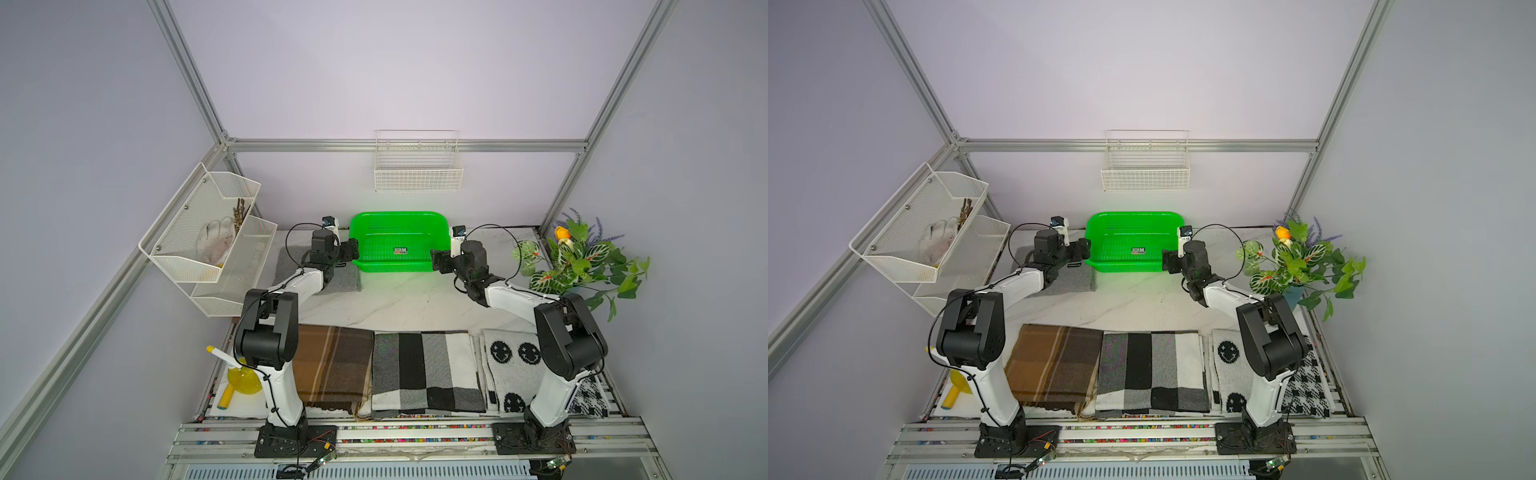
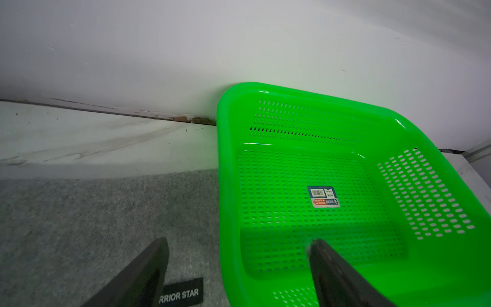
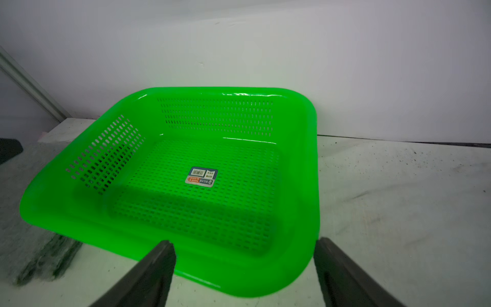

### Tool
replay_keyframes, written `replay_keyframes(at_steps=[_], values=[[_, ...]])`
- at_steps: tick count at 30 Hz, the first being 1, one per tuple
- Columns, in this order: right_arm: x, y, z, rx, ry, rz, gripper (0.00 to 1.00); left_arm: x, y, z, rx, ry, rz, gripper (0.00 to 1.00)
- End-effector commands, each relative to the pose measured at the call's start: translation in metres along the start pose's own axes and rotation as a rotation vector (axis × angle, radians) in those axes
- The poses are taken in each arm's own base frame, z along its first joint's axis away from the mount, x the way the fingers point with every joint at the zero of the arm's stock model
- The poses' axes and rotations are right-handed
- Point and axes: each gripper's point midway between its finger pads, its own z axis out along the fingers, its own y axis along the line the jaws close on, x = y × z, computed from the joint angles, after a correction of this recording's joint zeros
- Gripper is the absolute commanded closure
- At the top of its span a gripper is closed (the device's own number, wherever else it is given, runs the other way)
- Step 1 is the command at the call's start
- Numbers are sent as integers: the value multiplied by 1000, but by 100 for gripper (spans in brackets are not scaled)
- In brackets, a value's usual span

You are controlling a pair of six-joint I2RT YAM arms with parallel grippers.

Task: Put the folded scarf in the basket
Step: Move the basket to the center of the board.

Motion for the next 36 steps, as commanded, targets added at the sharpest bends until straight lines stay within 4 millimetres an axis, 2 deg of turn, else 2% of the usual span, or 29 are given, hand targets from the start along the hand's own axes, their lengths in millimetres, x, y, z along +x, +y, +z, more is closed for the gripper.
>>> replay_keyframes(at_steps=[1,4,9,12,18,19,21,27,30,34,36], values=[[-8,-13,19,76,-2,20,14,-24,0,14,0,-20,-1,17],[-7,-23,37,102,18,34,18,-24,4,28,4,2,-15,20],[3,-34,60,115,51,42,23,-17,1,45,46,16,-23,29],[11,-42,73,109,77,66,28,-11,-3,52,76,38,-33,41],[14,-46,82,114,90,58,33,-1,-1,61,72,83,-35,39],[14,-46,83,113,94,58,39,0,-1,62,73,85,-33,40],[20,-45,87,102,115,57,43,7,-1,66,77,108,-35,43],[25,-38,81,56,114,73,58,20,-5,66,103,132,-30,56],[23,-35,77,42,116,78,71,21,-17,60,148,139,-32,72],[27,-30,68,28,136,88,73,26,-32,53,163,158,-4,80],[28,-32,57,43,130,86,73,30,-40,49,179,172,10,83]])
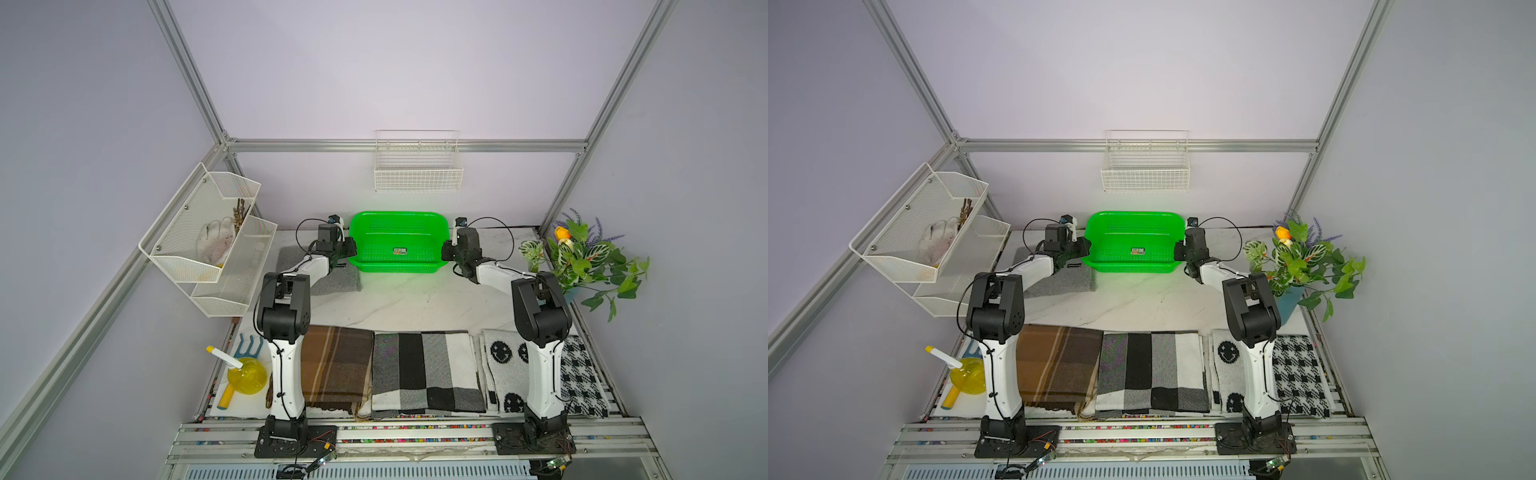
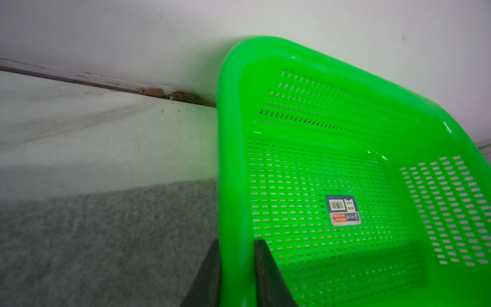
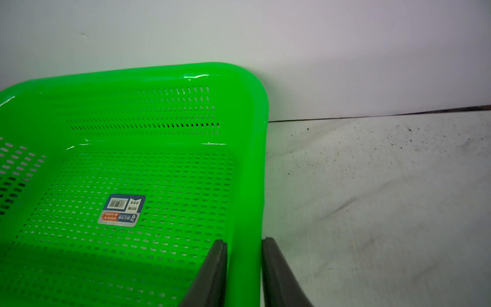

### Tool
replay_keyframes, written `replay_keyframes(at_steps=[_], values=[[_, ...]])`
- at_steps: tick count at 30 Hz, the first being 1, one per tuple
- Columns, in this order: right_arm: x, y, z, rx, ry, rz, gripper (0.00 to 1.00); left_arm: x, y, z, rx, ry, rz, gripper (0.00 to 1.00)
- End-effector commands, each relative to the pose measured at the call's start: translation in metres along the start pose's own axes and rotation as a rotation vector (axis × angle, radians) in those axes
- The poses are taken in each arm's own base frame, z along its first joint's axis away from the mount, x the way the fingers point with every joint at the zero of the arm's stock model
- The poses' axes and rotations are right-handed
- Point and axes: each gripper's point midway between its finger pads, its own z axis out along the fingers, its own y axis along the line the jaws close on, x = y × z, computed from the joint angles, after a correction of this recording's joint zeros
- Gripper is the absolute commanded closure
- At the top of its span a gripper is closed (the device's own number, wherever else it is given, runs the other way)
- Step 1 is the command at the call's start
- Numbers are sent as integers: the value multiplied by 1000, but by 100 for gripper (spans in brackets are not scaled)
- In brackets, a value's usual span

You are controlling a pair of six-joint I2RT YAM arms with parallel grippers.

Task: Put the folded scarf in the basket
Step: Move the basket to the center of the board.

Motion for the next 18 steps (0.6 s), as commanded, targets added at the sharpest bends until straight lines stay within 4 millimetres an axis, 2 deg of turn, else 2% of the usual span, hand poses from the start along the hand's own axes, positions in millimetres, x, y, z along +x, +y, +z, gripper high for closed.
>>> replay_keyframes(at_steps=[1,5,12,18], values=[[4,18,-25,-51,7,-2,73,12,-42,-13,96,43,73,86],[16,5,-41,2,23,-20,76,24,-53,-22,132,85,67,89],[25,-8,-78,56,35,-36,78,48,-76,-43,179,123,72,90],[39,-5,-108,81,63,-70,79,73,-85,-64,185,147,62,90]])
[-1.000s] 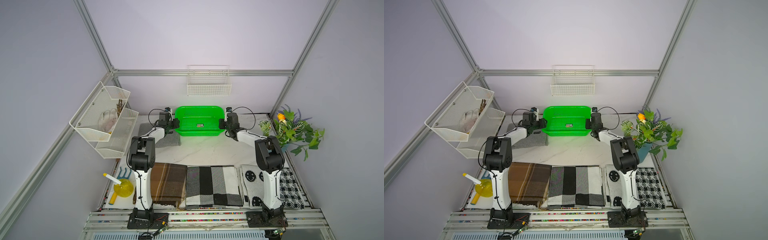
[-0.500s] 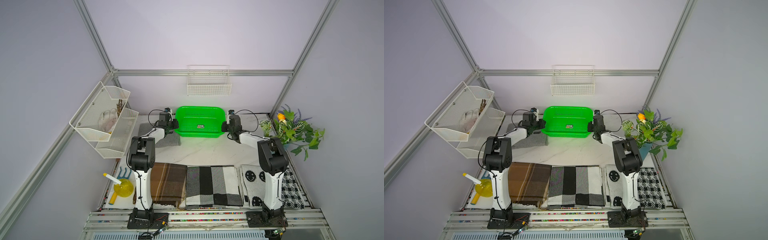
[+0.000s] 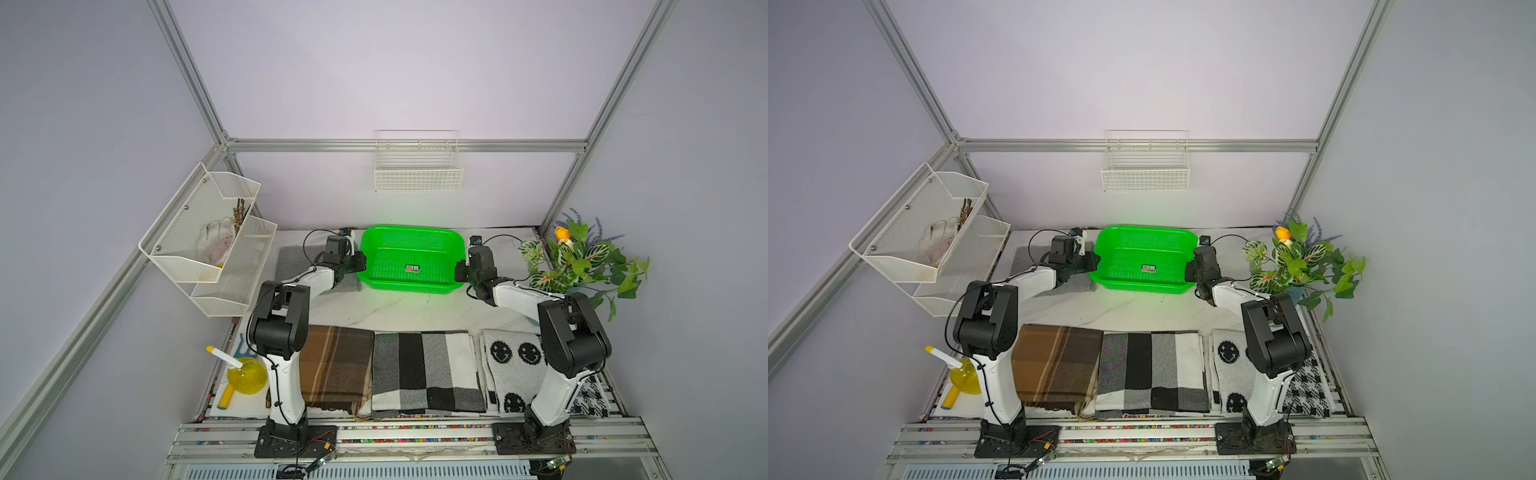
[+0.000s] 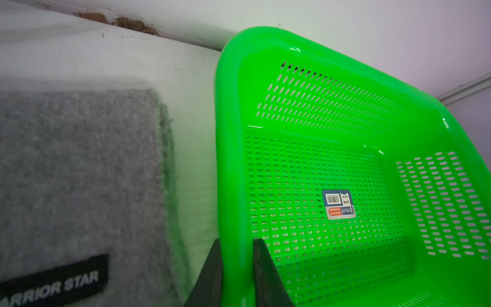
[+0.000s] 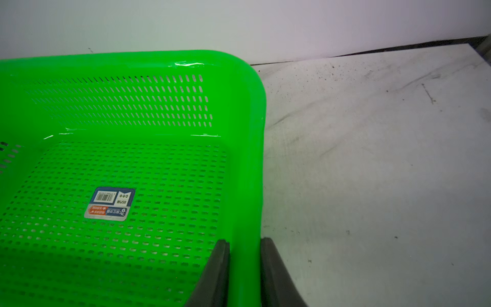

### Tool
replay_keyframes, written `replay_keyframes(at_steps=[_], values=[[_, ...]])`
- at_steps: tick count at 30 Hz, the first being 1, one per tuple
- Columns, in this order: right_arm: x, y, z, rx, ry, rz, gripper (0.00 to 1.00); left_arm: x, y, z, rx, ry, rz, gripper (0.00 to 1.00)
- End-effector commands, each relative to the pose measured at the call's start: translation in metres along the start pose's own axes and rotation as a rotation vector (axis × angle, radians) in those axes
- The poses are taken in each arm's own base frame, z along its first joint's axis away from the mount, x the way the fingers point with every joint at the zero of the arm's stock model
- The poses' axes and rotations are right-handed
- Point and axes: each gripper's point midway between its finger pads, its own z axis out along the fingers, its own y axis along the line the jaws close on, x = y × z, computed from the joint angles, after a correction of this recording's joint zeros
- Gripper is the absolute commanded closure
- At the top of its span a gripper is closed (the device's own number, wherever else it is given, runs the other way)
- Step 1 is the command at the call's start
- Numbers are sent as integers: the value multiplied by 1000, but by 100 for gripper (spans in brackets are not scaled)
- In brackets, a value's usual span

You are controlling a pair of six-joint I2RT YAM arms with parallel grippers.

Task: Put the folded scarf in the basket
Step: Move the basket to the center of the board, then pick up the scarf at the center of the board.

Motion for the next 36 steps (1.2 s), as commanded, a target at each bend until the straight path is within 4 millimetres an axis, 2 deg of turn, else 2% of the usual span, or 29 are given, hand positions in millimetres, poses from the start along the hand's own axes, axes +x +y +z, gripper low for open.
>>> replay_keyframes(at_steps=[1,5,8,15,20,22,24,26,27,28,33,36], values=[[-1,23,-24,-44,-24,-73,79,17,-40,-19,113,40,50,90],[9,19,-35,-33,-18,-68,79,40,-45,-34,104,67,59,91],[18,21,-40,-43,1,-66,78,48,-48,-45,96,60,68,90],[28,19,-63,-19,-9,-80,78,73,-51,-57,93,88,57,92],[30,19,-62,-14,15,-84,74,79,-49,-64,74,107,63,91],[31,17,-62,-4,19,-81,69,81,-52,-68,80,105,60,90],[30,19,-66,-12,13,-85,59,81,-50,-71,66,100,64,81],[31,20,-68,-11,12,-90,53,81,-46,-73,42,102,70,75],[21,22,-78,-20,-18,-82,50,81,-46,-74,39,98,70,68],[19,22,-82,-22,-23,-82,48,81,-47,-75,42,98,71,62],[14,19,-104,-21,-47,-76,44,72,-46,-90,21,65,74,52],[11,17,-109,-19,-54,-70,43,66,-48,-97,11,63,77,48]])
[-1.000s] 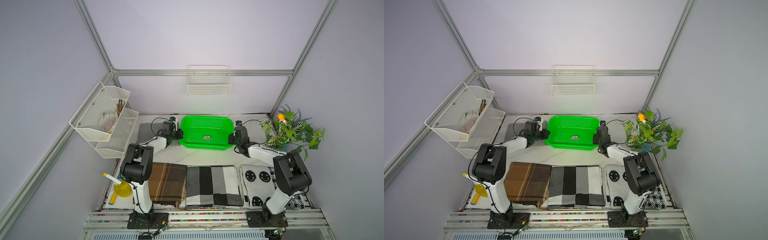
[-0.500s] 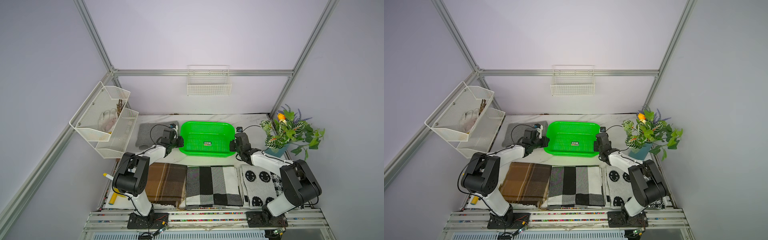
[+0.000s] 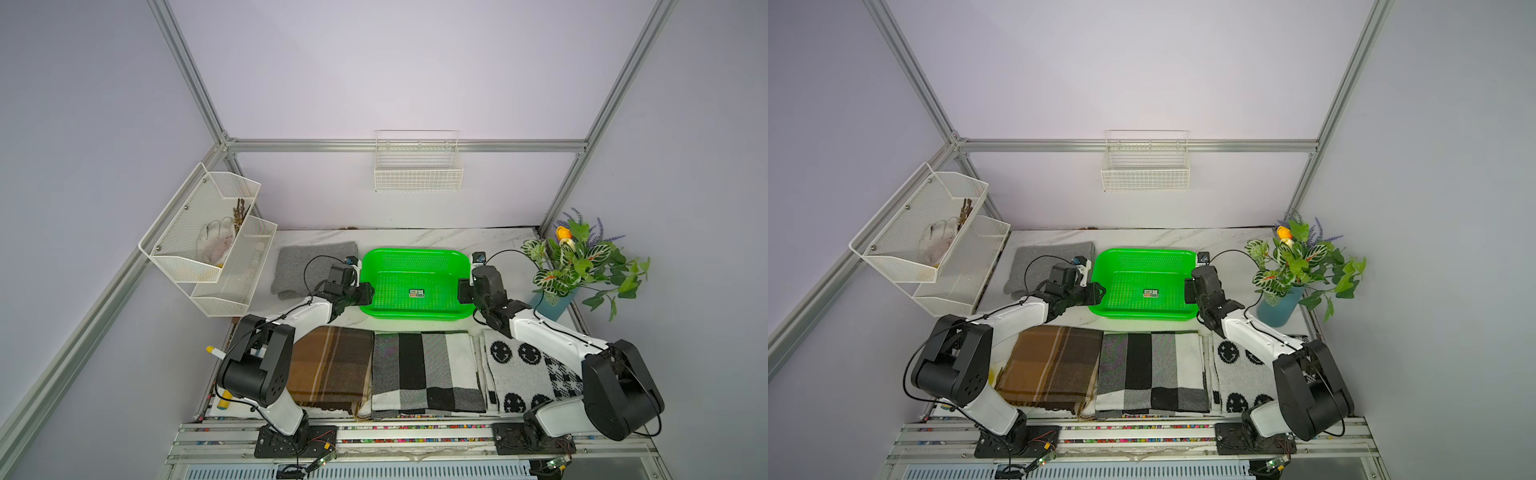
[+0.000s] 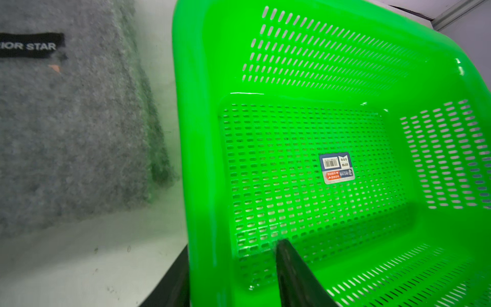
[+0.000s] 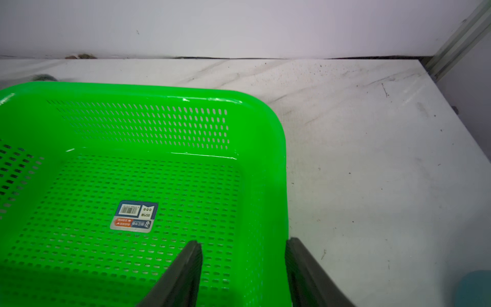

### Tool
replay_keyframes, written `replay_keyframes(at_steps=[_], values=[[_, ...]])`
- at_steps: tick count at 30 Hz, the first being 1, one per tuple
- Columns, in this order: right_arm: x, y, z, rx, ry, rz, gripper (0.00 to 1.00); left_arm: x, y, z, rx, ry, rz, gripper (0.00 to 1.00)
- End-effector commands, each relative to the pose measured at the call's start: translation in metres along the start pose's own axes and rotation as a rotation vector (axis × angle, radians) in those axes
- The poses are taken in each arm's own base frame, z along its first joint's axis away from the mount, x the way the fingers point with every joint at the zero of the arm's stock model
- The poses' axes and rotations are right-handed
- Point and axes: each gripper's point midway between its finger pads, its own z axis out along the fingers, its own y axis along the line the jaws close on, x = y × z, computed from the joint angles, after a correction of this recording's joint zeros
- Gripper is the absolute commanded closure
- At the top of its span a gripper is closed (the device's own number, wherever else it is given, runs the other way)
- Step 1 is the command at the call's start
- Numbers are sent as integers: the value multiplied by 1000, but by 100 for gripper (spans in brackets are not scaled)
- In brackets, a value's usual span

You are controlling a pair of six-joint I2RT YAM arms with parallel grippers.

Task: Put the folded scarf in the basket
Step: Pick up the scarf at the center of the board.

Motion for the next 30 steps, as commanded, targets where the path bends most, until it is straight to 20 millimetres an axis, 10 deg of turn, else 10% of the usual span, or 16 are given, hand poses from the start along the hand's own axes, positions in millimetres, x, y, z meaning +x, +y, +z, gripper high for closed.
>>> replay_keyframes(at_steps=[1,8,15,30], values=[[0,1,-7,-5,6,1,43,-21,-13,-21,21,-42,37,47],[11,4,-29,-29,55,-8,43,-20,-5,-38,-27,-59,31,38],[50,23,-81,-184,109,76,45,-29,-4,-116,-64,-234,8,37],[138,38,-109,-218,380,32,42,85,-51,-115,152,-52,-43,39]])
